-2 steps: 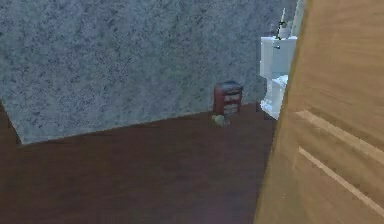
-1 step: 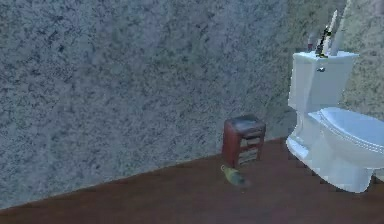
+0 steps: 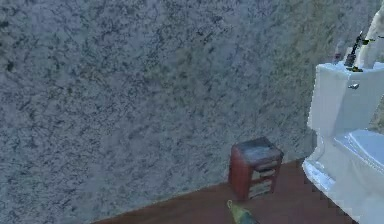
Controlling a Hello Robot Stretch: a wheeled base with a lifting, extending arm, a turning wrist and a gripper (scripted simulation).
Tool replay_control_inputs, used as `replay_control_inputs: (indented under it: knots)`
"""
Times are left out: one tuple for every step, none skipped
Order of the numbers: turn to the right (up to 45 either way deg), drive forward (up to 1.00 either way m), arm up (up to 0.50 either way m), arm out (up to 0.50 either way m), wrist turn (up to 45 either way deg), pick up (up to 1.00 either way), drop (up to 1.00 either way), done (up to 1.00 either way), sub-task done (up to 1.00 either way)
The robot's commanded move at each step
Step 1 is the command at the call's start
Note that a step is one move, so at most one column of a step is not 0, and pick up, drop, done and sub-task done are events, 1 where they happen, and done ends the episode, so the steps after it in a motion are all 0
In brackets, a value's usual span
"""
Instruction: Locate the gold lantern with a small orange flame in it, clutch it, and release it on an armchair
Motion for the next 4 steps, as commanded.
replay_control_inputs:
  knots:
    - [45.0, 0.00, 0.00, 0.00, 0.0, 0.00, 0.00, 0.00, 0.00]
    - [18.0, 0.00, 0.00, 0.00, 0.0, 0.00, 0.00, 0.00, 0.00]
    - [0.0, 0.20, 0.00, 0.00, 0.0, 0.00, 0.00, 0.00, 0.00]
    - [-45.0, 0.00, 0.00, 0.00, 0.0, 0.00, 0.00, 0.00, 0.00]
